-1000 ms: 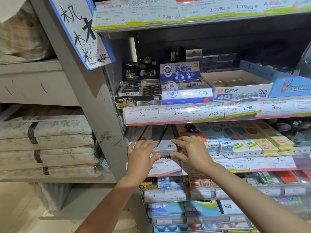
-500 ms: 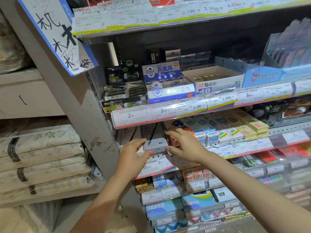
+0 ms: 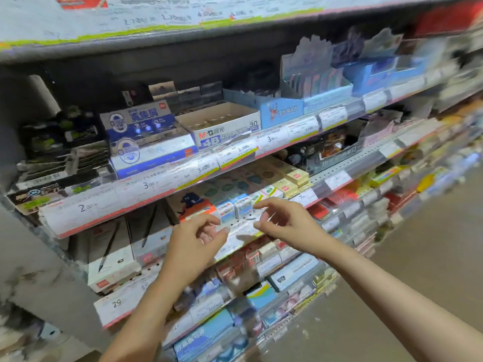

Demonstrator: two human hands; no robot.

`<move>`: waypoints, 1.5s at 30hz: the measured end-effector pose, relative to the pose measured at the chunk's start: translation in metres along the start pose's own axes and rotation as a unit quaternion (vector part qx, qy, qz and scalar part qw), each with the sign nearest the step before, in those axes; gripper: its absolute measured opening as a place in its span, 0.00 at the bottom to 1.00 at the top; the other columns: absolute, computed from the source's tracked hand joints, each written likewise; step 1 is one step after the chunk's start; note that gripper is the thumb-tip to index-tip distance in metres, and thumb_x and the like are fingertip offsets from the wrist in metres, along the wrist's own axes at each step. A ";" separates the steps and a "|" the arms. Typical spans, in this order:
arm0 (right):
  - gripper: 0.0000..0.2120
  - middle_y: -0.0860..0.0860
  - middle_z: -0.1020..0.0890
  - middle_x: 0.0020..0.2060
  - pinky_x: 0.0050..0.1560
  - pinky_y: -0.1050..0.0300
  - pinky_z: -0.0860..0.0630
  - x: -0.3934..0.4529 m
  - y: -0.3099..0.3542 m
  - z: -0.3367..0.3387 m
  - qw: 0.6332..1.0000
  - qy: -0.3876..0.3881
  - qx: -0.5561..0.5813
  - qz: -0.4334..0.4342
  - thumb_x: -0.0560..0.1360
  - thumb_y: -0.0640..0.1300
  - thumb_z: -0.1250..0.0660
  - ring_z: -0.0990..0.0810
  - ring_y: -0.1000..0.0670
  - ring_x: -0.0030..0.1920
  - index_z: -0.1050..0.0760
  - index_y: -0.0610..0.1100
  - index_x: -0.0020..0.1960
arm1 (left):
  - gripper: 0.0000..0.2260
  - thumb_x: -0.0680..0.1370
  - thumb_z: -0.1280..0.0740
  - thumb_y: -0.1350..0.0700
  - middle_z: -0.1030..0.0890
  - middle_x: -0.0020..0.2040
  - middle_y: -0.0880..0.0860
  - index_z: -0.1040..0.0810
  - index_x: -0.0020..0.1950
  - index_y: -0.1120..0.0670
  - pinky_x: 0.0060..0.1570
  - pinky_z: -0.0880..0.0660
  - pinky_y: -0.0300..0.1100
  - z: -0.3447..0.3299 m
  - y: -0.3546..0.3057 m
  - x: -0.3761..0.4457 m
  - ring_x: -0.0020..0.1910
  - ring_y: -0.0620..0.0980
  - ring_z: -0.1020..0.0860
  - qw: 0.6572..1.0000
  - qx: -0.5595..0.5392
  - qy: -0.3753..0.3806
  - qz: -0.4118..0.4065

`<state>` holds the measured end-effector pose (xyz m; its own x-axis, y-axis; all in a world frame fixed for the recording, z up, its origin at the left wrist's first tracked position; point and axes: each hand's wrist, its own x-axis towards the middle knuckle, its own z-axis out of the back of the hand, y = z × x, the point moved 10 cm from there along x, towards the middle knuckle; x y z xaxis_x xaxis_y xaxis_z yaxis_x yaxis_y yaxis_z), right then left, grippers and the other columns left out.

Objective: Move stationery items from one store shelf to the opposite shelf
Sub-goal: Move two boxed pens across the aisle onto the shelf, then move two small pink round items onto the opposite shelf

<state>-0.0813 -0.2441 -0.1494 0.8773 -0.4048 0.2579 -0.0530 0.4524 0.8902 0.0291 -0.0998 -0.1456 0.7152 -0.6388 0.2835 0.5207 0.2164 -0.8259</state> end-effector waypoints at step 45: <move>0.06 0.54 0.22 0.31 0.34 0.66 0.29 -0.198 -0.271 0.778 0.914 -0.361 -0.119 -0.144 0.70 0.44 0.28 0.27 0.57 0.30 0.24 0.52 0.44 | 0.09 0.73 0.30 0.55 0.20 0.31 0.54 0.20 0.42 0.62 0.33 0.26 0.35 -0.801 -0.420 0.188 0.29 0.46 0.24 0.878 -0.118 0.429 -0.175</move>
<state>-0.6120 -0.9046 -0.1496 0.2907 -0.9144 0.2817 0.3109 0.3687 0.8760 -0.4289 -0.9021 -0.1364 -0.1369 -0.9788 0.1524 0.4560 -0.1988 -0.8675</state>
